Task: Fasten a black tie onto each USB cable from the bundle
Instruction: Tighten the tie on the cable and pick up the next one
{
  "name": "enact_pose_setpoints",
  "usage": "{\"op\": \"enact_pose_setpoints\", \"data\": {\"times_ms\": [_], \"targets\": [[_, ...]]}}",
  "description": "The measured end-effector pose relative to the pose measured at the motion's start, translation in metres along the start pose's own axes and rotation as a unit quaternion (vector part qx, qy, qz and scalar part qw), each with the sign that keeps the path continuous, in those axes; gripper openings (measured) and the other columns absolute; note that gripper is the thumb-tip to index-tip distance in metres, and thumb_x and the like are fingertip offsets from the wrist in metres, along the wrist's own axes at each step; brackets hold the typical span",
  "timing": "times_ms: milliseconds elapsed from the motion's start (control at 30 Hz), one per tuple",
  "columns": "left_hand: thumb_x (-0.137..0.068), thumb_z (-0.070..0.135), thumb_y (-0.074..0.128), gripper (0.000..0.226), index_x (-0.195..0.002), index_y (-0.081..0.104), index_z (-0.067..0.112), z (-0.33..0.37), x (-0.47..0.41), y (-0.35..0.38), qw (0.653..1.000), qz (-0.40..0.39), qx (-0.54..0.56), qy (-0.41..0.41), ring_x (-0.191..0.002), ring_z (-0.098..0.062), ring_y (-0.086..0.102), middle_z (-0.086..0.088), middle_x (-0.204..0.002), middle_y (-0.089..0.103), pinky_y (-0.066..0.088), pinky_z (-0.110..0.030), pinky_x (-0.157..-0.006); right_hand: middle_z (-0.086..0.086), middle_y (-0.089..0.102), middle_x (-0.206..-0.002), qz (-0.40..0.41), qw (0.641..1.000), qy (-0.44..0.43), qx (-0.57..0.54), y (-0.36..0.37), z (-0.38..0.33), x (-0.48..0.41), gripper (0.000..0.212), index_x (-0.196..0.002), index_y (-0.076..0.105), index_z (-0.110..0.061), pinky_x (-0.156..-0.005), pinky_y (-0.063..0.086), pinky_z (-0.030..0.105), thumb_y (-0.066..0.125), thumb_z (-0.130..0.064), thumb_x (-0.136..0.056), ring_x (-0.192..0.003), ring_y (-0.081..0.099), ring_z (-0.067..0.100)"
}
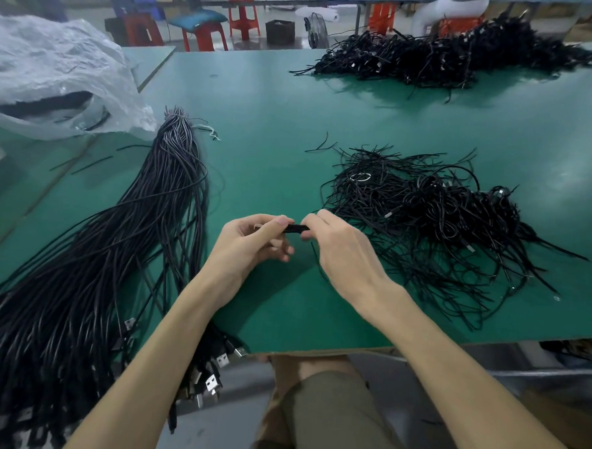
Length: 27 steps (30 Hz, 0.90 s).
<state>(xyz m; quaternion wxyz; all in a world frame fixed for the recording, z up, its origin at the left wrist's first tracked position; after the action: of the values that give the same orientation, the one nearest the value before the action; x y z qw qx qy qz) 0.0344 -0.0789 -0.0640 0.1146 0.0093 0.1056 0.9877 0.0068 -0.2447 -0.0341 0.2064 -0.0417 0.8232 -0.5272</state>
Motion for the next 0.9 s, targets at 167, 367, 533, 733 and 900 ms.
{"op": "enact_pose_setpoints", "data": {"times_ms": [167,367,533,733,900], "targets": [[-0.097,0.039,0.061,0.045,-0.089,0.062,-0.005,-0.001,0.001,0.008,0.990,-0.051,-0.132,0.010,-0.057,-0.027,0.059,-0.015,-0.073,0.062,0.047,-0.029,-0.048,0.006,0.061,-0.098,-0.025,0.997,-0.068,0.033,-0.014,0.006,0.003,0.034,-0.105,0.062,-0.005,-0.068,0.054,0.047,0.032,-0.002,-0.091,-0.103,0.064,0.025],[-0.112,0.039,0.036,0.052,-0.072,0.069,0.034,-0.001,0.007,0.019,0.952,-0.076,-0.294,0.035,-0.044,-0.010,0.045,0.006,-0.056,0.059,0.036,-0.017,-0.045,0.009,0.058,-0.098,-0.040,0.992,-0.093,0.077,-0.016,0.005,0.002,0.076,-0.106,0.063,-0.004,-0.065,0.051,0.046,-0.002,-0.030,-0.076,-0.104,0.058,0.027],[-0.113,0.036,0.033,0.049,-0.080,0.058,0.009,-0.001,0.006,0.021,0.960,-0.077,-0.269,0.011,-0.046,-0.015,0.031,-0.003,-0.061,0.041,0.028,-0.023,-0.044,0.009,0.060,-0.094,-0.030,0.990,-0.109,0.081,-0.017,0.001,-0.001,0.068,-0.102,0.065,-0.004,-0.063,0.050,0.042,0.004,-0.027,-0.082,-0.098,0.060,0.028],[-0.113,0.031,0.034,0.044,-0.077,0.050,0.013,-0.003,0.004,0.013,0.971,-0.044,-0.234,0.032,-0.045,-0.014,0.025,0.005,-0.058,0.032,0.023,-0.021,-0.041,0.006,0.064,-0.105,0.000,0.994,-0.095,0.054,-0.013,0.002,-0.011,0.022,-0.118,0.065,-0.007,-0.089,0.050,0.042,0.055,-0.022,-0.105,-0.102,0.059,0.025],[-0.113,0.034,0.031,0.041,-0.084,0.049,0.012,0.000,-0.001,-0.003,0.980,0.077,-0.181,0.036,-0.040,-0.010,0.027,0.010,-0.057,0.027,0.016,-0.021,-0.042,0.011,0.061,-0.122,0.082,0.995,0.003,0.061,-0.024,0.019,-0.015,0.049,-0.139,0.052,-0.004,-0.100,0.047,0.043,0.064,-0.029,-0.099,-0.115,0.056,0.028]]}}
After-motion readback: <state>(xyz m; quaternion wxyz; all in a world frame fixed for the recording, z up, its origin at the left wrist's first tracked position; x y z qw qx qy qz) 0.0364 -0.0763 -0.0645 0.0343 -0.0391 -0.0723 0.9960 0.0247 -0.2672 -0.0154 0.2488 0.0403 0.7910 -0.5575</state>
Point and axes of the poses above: each hand's wrist, its own x-axis away from the middle knuckle, its own y-axis out of the palm, z = x × y, the point moved 3 cm from there along -x, towards the middle knuckle
